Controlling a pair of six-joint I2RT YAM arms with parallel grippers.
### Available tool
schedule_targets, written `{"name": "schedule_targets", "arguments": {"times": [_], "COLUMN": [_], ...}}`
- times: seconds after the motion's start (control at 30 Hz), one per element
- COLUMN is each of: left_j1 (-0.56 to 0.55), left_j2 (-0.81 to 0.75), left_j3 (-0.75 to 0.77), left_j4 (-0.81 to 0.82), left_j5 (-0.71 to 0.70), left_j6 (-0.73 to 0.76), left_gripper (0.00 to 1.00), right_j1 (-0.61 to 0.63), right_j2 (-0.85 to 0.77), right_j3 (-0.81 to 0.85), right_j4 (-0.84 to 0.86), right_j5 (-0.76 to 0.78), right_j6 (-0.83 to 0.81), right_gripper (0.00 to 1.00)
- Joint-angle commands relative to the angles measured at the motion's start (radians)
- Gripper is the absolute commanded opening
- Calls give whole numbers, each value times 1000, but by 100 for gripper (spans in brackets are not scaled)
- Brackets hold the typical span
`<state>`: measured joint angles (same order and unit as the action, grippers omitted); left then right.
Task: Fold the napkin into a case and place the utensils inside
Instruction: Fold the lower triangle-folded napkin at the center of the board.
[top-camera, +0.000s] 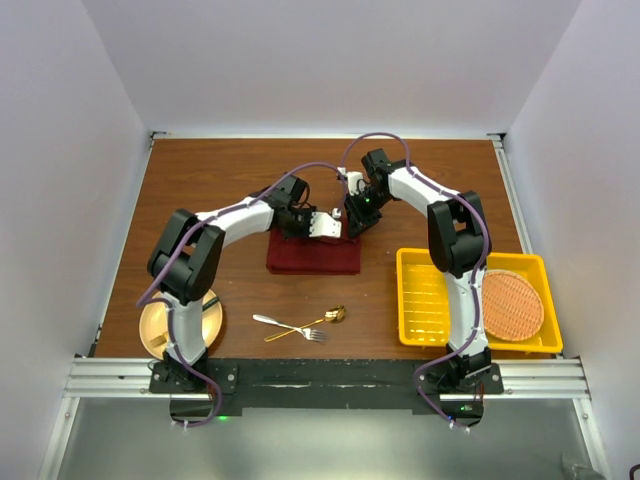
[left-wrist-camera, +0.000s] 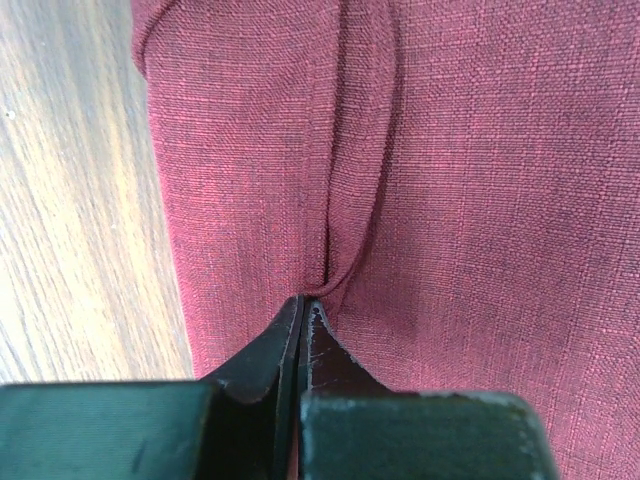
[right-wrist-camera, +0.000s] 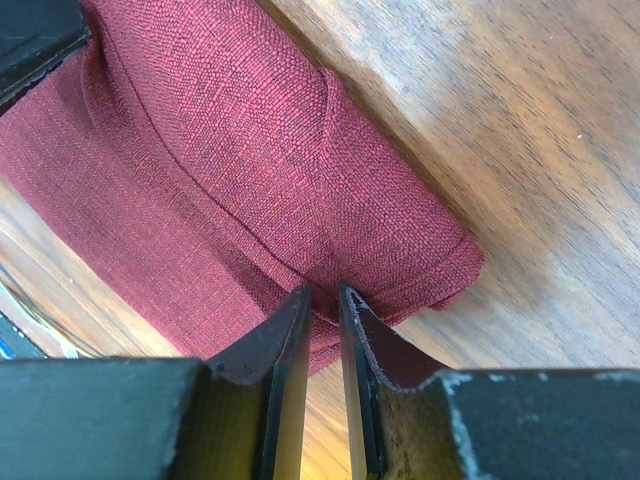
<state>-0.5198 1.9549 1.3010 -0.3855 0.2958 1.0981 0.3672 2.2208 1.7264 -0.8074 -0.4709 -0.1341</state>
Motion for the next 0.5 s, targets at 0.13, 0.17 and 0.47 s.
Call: {"name": "schedule_targets", "arguments": {"times": [0.13,0.17,0.47], "left_j1": [-5,-3,-5], "left_j2": [-7,-8,-25], "left_j3": [113,121,162], "left_j4": [-113,-130,-196], "left_j5": [126,137,198], "left_j6": [-18,-29,-90], "left_gripper": [0,0,0], "right_j1": [-1,-1,-4], "right_j2": [39,34,5], "right_j3": [35,41,82], "right_j4": [-13,-13,-55], "right_j5": [35,34,20], "right_j6": [-15,-12,4], "right_gripper": [23,23,23]}}
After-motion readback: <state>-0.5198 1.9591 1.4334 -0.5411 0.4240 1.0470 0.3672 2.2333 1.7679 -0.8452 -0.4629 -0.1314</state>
